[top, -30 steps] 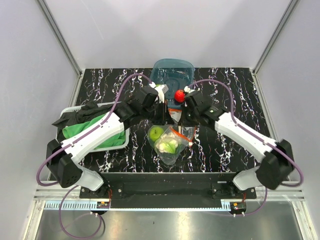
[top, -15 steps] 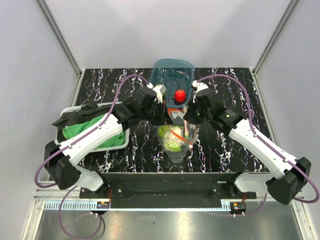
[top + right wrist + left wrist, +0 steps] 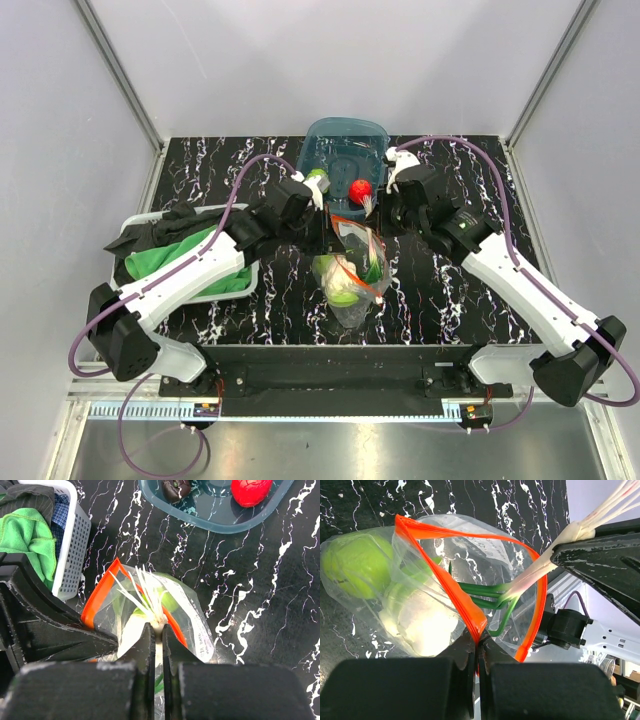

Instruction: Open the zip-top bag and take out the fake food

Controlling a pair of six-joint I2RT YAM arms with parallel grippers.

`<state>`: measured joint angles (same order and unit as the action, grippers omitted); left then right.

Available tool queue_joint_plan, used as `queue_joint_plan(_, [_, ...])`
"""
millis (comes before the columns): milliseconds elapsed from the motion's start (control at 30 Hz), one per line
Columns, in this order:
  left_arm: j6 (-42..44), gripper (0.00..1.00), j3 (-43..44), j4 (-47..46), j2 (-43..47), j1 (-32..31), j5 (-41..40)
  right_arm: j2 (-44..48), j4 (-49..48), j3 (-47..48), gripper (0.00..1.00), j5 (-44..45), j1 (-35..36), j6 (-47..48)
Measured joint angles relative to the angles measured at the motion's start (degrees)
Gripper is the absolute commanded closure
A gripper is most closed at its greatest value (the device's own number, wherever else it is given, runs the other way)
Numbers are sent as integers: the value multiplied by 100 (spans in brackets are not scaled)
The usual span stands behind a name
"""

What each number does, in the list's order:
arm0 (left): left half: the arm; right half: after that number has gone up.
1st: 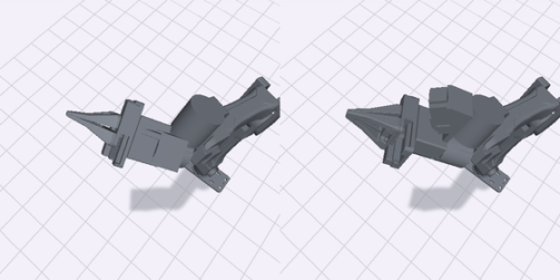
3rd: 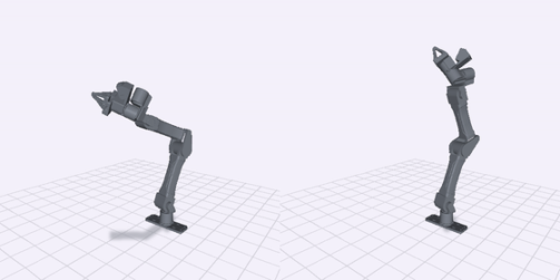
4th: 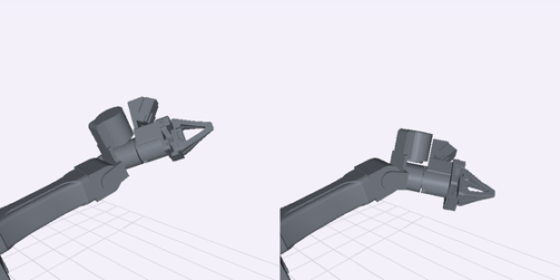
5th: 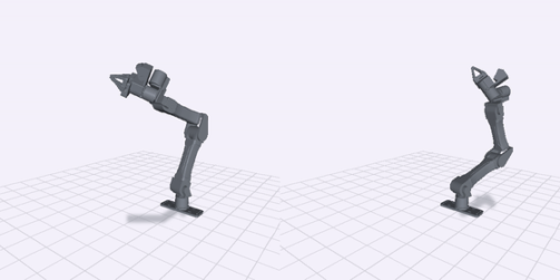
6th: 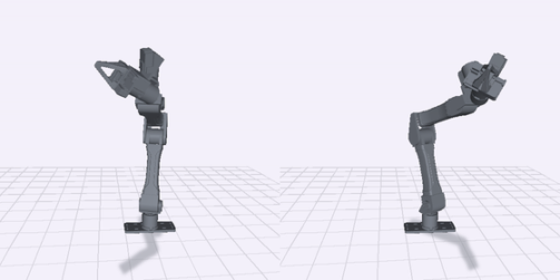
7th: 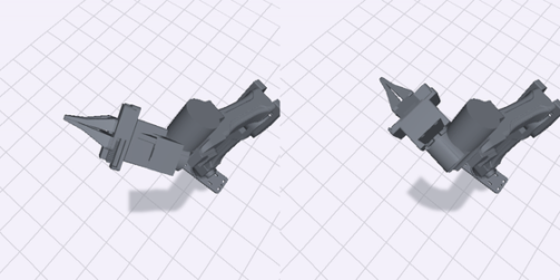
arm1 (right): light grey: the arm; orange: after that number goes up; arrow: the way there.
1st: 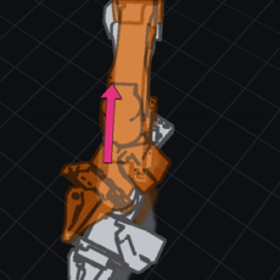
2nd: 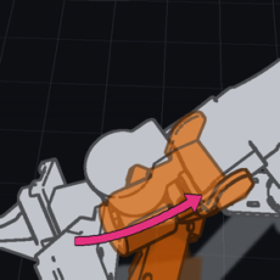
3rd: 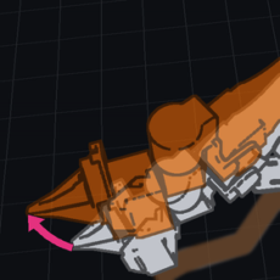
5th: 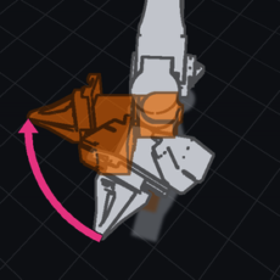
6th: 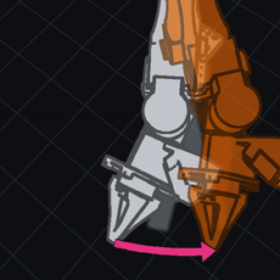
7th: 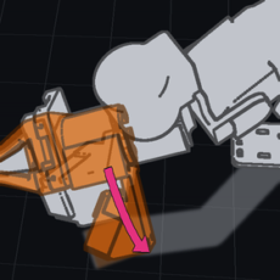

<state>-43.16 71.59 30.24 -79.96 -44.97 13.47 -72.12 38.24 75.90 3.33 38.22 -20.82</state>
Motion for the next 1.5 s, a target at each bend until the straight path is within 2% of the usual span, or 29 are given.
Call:
queue_joint_plan(167, [0,100,-68,-31,17,0,-4,-15,85,205,100,4,0,9])
queue_joint_plan(567, [76,100,-146,37,142,11,-378,-378,81,1609,100,31,0,181])
queue_joint_plan(967, [116,100,-1176,393,944,470,-837,-944,201,3364,100,240,0,461])
queue_joint_plan(1233, [216,100,-1314,446,1174,474,-966,-1552,151,4546,100,699,-11,667])
queue_joint_plan(1500, [533,100,-1311,730,1567,479,-1119,-2750,2,5971,100,918,-400,649])
